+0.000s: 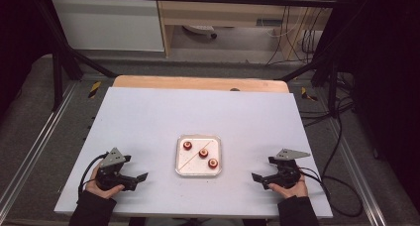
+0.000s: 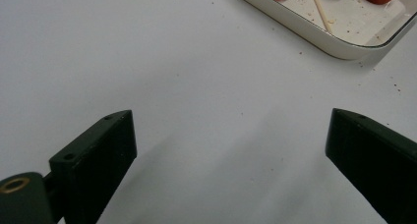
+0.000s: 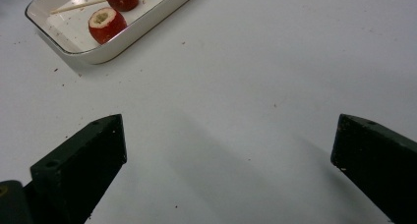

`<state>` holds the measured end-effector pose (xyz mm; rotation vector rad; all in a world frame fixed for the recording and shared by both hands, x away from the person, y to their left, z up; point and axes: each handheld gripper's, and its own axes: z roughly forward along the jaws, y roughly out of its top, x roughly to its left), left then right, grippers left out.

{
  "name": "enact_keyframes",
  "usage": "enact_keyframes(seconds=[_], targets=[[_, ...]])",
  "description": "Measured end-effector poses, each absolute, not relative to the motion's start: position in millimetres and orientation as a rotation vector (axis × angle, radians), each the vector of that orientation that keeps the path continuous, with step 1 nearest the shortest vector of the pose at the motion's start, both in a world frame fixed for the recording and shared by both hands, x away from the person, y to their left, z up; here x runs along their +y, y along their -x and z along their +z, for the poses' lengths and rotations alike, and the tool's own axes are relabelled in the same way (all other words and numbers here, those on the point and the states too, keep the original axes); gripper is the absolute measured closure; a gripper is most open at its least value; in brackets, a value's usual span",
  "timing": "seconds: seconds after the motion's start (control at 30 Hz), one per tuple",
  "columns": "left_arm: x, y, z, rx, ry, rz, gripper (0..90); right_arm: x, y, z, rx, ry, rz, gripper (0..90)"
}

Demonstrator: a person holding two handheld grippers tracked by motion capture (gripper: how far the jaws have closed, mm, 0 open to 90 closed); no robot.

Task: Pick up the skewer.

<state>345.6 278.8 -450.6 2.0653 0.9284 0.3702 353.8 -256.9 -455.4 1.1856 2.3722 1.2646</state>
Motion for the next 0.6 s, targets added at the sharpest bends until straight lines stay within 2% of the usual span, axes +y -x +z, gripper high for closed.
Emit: enact_keyframes(seconds=[0.6], targets=[[268.1,-346.8,-447.9,0.919,-2.079,0.373,5.2,-256.3,-353.8,-455.3,2.375,-1.177,1.267,0.7]])
